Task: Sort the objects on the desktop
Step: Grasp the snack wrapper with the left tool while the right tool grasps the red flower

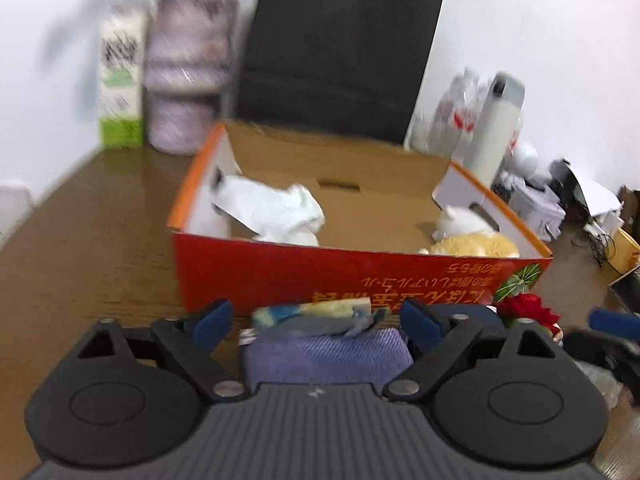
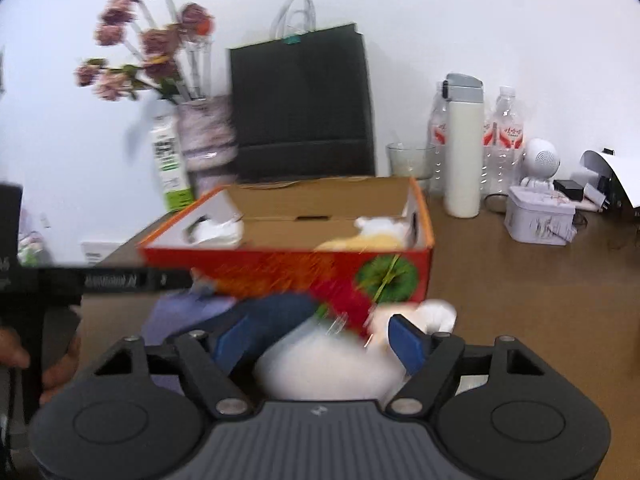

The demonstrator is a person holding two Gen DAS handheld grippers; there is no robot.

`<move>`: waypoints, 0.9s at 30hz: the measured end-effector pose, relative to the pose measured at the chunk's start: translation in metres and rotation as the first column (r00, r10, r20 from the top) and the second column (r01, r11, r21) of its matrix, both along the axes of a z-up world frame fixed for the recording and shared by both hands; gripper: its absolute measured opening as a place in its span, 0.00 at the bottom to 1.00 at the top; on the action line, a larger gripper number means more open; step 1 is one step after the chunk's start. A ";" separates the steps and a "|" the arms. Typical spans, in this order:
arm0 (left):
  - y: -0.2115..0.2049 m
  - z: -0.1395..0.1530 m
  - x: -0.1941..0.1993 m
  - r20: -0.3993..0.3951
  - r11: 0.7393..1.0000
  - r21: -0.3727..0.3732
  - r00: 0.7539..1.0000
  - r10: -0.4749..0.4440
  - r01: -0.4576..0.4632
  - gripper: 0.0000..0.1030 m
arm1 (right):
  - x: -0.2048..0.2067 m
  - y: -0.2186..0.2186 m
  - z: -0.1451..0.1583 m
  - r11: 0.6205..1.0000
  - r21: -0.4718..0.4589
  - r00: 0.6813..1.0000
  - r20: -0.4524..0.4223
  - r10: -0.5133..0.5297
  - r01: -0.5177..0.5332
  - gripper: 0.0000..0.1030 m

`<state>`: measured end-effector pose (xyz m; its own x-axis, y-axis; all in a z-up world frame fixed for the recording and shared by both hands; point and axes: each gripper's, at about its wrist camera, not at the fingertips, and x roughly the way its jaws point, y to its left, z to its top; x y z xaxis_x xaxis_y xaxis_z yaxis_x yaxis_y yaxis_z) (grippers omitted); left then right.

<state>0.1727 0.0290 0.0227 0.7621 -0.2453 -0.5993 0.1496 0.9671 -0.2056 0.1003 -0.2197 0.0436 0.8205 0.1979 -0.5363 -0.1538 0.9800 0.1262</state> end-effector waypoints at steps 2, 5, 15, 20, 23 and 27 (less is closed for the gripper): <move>0.001 -0.007 0.008 -0.045 1.000 -0.021 0.999 -0.002 0.001 0.59 | 0.031 0.000 -0.008 1.000 -0.012 0.999 -0.046 0.006 -0.007 0.65; 0.006 -0.002 0.000 -0.007 0.998 -0.060 1.000 0.003 -0.004 0.44 | 0.053 0.003 -0.021 0.999 -0.021 0.997 -0.075 0.027 -0.029 0.39; 0.015 0.056 -0.066 0.132 0.991 -0.124 0.989 0.071 -0.055 0.18 | 0.002 0.000 0.028 0.999 0.039 0.997 0.062 0.034 -0.036 0.31; 0.020 0.084 -0.132 0.206 0.988 -0.151 0.976 0.074 -0.043 0.18 | -0.068 0.017 0.043 0.994 -0.019 0.988 0.110 0.111 -0.110 0.32; 0.015 0.075 -0.172 0.173 0.990 -0.130 0.982 0.069 -0.046 0.18 | -0.111 0.031 0.031 0.988 -0.078 0.984 0.105 0.144 -0.136 0.31; 0.003 0.049 -0.226 0.138 0.995 -0.087 0.988 0.062 -0.050 0.18 | -0.163 0.040 0.006 0.985 -0.112 0.986 0.094 0.140 -0.129 0.32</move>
